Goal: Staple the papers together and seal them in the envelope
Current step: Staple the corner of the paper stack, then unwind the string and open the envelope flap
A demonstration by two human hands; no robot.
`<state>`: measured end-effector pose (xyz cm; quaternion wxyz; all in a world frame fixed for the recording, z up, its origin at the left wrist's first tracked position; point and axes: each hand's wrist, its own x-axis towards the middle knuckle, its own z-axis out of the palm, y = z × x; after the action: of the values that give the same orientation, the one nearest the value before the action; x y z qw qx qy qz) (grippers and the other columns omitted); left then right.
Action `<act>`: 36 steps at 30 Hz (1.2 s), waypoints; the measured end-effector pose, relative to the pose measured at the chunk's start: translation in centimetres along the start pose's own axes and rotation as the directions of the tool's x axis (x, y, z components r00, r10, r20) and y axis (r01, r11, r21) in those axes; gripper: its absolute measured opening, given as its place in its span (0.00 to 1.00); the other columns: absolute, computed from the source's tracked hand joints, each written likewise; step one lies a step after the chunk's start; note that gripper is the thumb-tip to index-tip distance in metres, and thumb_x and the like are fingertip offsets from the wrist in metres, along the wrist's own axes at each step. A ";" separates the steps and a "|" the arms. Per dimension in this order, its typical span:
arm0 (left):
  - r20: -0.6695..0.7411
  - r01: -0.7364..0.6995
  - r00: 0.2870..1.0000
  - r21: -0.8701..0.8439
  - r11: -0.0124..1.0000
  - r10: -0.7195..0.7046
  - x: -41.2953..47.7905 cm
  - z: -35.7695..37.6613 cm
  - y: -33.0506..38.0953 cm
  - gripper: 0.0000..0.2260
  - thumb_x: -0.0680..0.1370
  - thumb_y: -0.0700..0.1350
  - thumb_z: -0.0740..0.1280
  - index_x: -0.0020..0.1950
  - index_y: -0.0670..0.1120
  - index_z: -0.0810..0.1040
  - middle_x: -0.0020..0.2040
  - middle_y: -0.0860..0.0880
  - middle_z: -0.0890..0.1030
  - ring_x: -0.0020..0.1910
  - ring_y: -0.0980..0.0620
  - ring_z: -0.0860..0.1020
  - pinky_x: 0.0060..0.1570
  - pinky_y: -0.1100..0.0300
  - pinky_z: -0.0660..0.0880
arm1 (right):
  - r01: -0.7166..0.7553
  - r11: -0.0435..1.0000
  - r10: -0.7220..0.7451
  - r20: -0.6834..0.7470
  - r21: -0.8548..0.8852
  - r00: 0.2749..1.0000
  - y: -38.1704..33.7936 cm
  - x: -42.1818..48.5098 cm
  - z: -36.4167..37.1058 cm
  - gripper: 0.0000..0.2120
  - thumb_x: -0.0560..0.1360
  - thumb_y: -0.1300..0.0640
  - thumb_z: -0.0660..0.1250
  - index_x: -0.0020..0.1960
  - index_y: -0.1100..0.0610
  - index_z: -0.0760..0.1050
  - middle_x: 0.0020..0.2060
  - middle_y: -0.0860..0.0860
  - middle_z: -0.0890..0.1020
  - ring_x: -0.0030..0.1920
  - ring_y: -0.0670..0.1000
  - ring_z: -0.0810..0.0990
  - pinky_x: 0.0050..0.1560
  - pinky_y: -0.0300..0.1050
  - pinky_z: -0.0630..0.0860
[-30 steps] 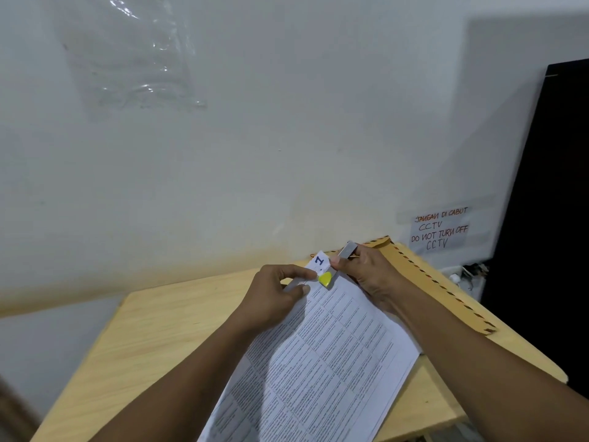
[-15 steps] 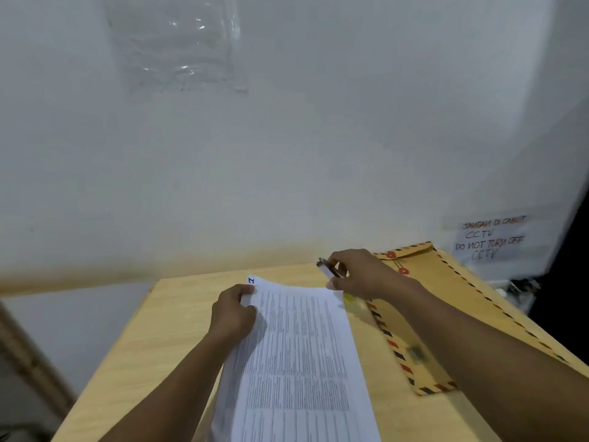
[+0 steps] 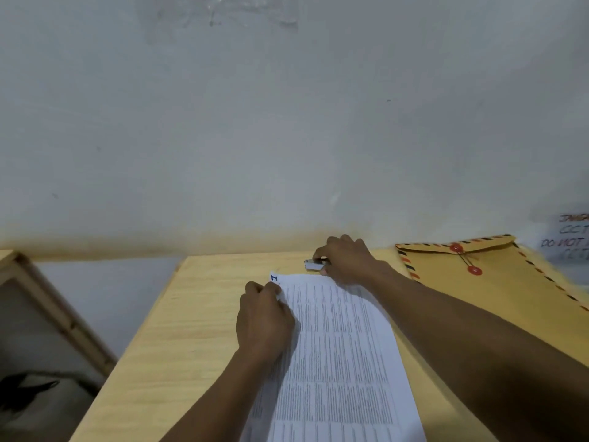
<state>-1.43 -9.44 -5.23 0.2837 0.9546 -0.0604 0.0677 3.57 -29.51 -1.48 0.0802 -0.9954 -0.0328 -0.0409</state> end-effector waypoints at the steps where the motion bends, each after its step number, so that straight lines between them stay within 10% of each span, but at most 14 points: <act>1: -0.006 0.010 1.000 0.007 1.000 -0.010 0.0 0.1 0.0 0.14 0.79 0.44 0.63 0.65 0.46 0.77 0.63 0.46 0.72 0.58 0.44 0.76 0.50 0.52 0.77 | -0.007 1.000 0.007 0.020 0.001 1.000 0.0 0.3 0.3 0.14 0.79 0.53 0.66 0.63 0.45 0.78 0.57 0.51 0.75 0.63 0.57 0.69 0.57 0.54 0.63; 14: -0.084 0.016 0.996 0.166 0.986 -0.002 -1.4 -0.8 1.3 0.18 0.79 0.47 0.63 0.70 0.51 0.74 0.73 0.45 0.67 0.69 0.42 0.67 0.61 0.50 0.69 | -0.185 0.979 0.186 -0.009 0.085 0.982 3.9 -6.5 -2.5 0.21 0.79 0.45 0.63 0.71 0.46 0.69 0.68 0.52 0.70 0.71 0.57 0.65 0.66 0.58 0.64; 20: 0.044 -0.220 0.975 0.129 0.967 0.216 -3.6 0.7 6.3 0.18 0.80 0.50 0.63 0.70 0.52 0.73 0.70 0.48 0.69 0.68 0.44 0.67 0.61 0.52 0.68 | -0.556 0.830 0.557 0.089 -0.034 0.826 9.8 -16.4 -3.4 0.24 0.77 0.39 0.62 0.70 0.48 0.69 0.71 0.54 0.68 0.71 0.60 0.65 0.67 0.63 0.63; 24: 0.221 -0.390 0.904 0.076 0.917 0.366 -5.5 3.2 10.6 0.20 0.80 0.50 0.63 0.72 0.52 0.71 0.71 0.47 0.70 0.69 0.44 0.67 0.63 0.51 0.70 | -0.541 0.840 0.542 0.129 -0.045 0.831 10.6 -22.2 -3.0 0.28 0.77 0.37 0.60 0.73 0.46 0.65 0.70 0.52 0.68 0.70 0.58 0.67 0.64 0.59 0.70; 32: 0.315 -0.549 0.800 0.041 0.835 0.511 -6.3 6.7 17.2 0.25 0.81 0.54 0.64 0.77 0.50 0.66 0.77 0.47 0.65 0.76 0.45 0.63 0.71 0.48 0.68 | -0.447 0.885 0.428 0.151 0.131 0.891 9.8 -26.8 -4.6 0.12 0.75 0.41 0.67 0.56 0.44 0.76 0.55 0.48 0.78 0.56 0.52 0.77 0.56 0.50 0.78; 36: 0.381 -0.599 0.759 0.093 0.795 0.527 -5.5 8.1 18.7 0.27 0.82 0.55 0.61 0.80 0.50 0.62 0.81 0.47 0.61 0.79 0.44 0.58 0.75 0.47 0.62 | -0.467 0.854 0.499 -0.104 0.231 0.861 13.1 -25.6 -5.2 0.04 0.76 0.47 0.68 0.45 0.46 0.78 0.48 0.48 0.81 0.53 0.54 0.80 0.52 0.50 0.78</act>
<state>-8.98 -29.03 -2.85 0.1332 0.9128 -0.3860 -0.0074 -21.34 -44.80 -0.66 0.1889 -0.9519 0.2213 -0.0956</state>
